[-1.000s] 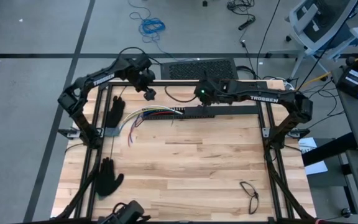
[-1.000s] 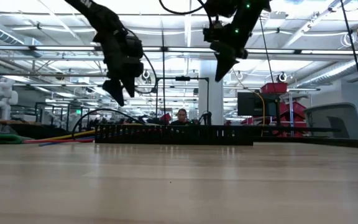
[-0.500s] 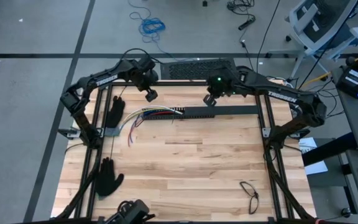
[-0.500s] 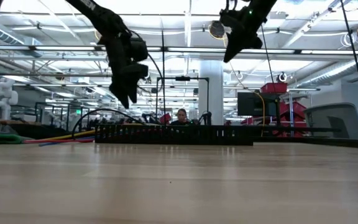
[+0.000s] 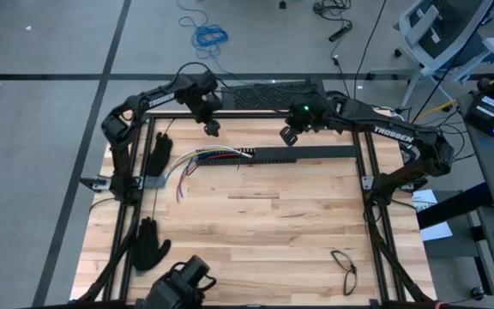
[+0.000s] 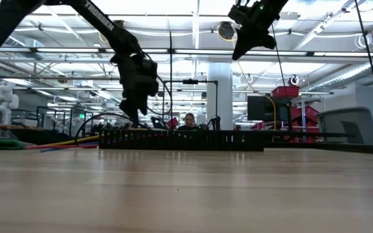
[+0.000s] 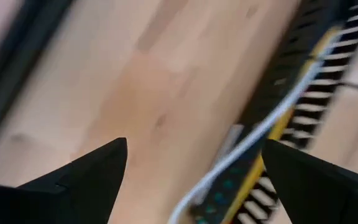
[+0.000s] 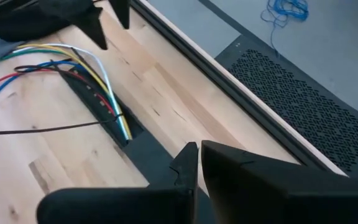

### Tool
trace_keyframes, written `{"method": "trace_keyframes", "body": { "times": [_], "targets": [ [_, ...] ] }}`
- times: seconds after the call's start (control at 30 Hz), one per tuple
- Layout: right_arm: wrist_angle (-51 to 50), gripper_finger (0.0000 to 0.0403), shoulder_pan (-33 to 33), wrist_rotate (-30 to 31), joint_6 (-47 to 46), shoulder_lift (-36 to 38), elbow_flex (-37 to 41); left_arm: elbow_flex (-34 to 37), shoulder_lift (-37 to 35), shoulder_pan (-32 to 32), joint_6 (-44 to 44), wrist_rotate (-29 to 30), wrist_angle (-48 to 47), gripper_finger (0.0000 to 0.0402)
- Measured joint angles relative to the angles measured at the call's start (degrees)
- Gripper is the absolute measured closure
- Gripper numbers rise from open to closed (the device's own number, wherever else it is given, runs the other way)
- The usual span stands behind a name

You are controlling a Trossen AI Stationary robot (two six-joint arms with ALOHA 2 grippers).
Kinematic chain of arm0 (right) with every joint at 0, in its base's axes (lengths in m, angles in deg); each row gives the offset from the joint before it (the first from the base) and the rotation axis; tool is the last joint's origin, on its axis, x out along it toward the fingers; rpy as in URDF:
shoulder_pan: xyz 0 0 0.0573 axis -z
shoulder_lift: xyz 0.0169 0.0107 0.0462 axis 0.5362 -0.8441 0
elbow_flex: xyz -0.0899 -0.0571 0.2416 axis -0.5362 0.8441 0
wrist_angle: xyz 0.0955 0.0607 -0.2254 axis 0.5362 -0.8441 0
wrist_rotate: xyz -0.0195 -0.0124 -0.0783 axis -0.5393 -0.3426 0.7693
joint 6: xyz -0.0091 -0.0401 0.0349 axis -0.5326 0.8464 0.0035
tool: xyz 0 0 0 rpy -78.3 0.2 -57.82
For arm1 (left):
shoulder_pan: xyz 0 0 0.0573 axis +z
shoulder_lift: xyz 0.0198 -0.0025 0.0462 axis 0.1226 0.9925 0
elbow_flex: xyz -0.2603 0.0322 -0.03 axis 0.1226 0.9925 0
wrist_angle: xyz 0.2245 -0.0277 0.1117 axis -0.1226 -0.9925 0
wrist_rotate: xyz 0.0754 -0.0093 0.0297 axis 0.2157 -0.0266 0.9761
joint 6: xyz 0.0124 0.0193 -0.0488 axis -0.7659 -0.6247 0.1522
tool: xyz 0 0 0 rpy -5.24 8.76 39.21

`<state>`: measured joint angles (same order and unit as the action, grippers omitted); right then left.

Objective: Ziptie cables

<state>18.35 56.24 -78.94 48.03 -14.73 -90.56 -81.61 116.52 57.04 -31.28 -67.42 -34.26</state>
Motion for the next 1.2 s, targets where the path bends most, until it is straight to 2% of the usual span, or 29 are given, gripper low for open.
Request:
{"method": "trace_keyframes", "body": {
  "times": [0.1,0.2,0.53,0.87,1.0,1.2],
  "targets": [
    [-0.27,0.0385,0.09,0.03,0.39,0.00,0.00,-2.38,1.54,0.02,0.17,-4.78,-0.54,0.0037],
    [-1.00,0.0385,-0.27,-0.25,1.13,-0.01,0.00,-3.48,3.13,-0.05,0.18,-4.46,-2.60,0.0060],
    [-1.31,0.0385,-0.46,-0.34,2.64,-0.04,0.00,-3.84,4.16,-0.52,-0.21,-3.56,-5.11,0.0215],
    [-1.19,0.0385,-0.46,-0.33,2.64,-0.04,0.00,-3.84,4.16,-2.79,-3.15,-3.60,-5.50,0.0341],
    [-1.14,0.0385,-0.46,-0.35,1.89,-0.04,0.00,-3.84,4.16,-3.03,-3.20,-4.82,-5.00,0.0342],
    [-1.05,0.0385,-0.46,-0.33,1.16,-0.04,0.00,-3.84,4.16,-4.03,-2.83,-4.90,-5.05,0.0273]
  ]
}}
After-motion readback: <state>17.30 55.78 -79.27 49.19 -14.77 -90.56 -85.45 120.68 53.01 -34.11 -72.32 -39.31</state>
